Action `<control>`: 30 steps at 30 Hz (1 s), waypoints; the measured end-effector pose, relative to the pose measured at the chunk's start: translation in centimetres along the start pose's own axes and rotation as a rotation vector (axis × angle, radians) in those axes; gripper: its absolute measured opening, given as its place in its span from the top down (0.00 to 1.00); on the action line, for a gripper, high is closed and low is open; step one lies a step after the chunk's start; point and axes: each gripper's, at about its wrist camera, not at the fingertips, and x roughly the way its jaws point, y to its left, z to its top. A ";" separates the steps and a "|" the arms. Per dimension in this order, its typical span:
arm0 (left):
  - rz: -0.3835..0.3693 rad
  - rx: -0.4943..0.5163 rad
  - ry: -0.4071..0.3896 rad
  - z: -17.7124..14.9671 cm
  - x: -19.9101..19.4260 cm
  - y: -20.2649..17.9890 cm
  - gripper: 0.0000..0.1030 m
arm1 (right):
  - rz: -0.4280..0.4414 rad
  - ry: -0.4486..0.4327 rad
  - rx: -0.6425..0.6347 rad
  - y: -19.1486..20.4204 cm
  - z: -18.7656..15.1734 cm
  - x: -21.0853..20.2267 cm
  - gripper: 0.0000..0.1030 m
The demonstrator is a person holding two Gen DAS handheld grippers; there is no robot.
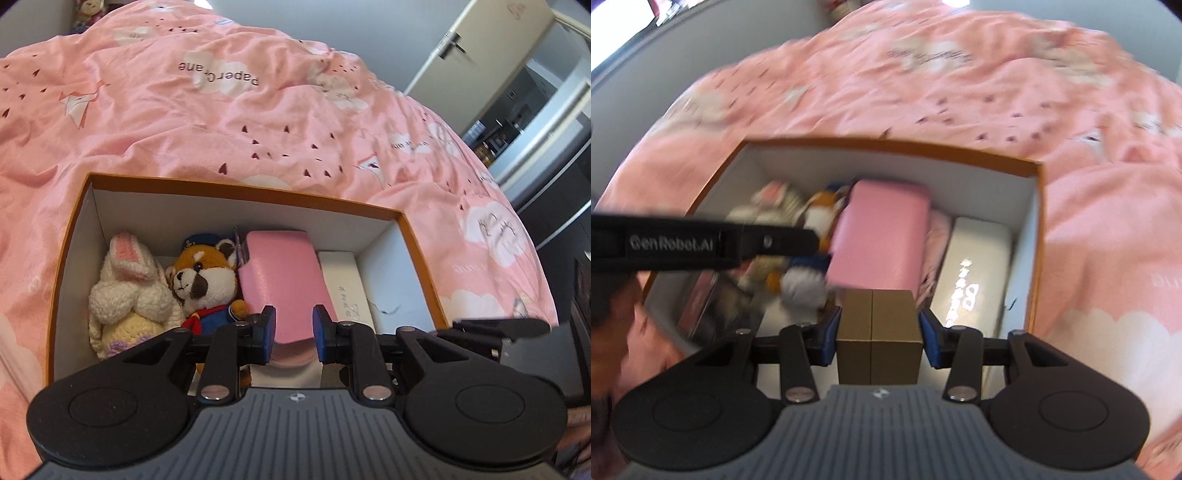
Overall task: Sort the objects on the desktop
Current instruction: 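Open the left gripper to release the wallet while the right lowers the cube box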
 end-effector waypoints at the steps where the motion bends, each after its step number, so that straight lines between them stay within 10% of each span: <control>1: -0.004 0.011 0.003 -0.1 -0.3 -0.2 0.77 | 0.010 0.029 -0.043 0.0 0.2 0.0 0.54; 19: -0.086 0.040 0.108 -2.9 0.3 -1.3 0.77 | 0.223 0.350 -0.581 1.1 2.1 2.3 0.54; 30: -0.108 -0.081 0.181 -3.4 2.5 -0.1 0.77 | 0.262 0.431 -0.606 0.1 1.8 4.1 0.54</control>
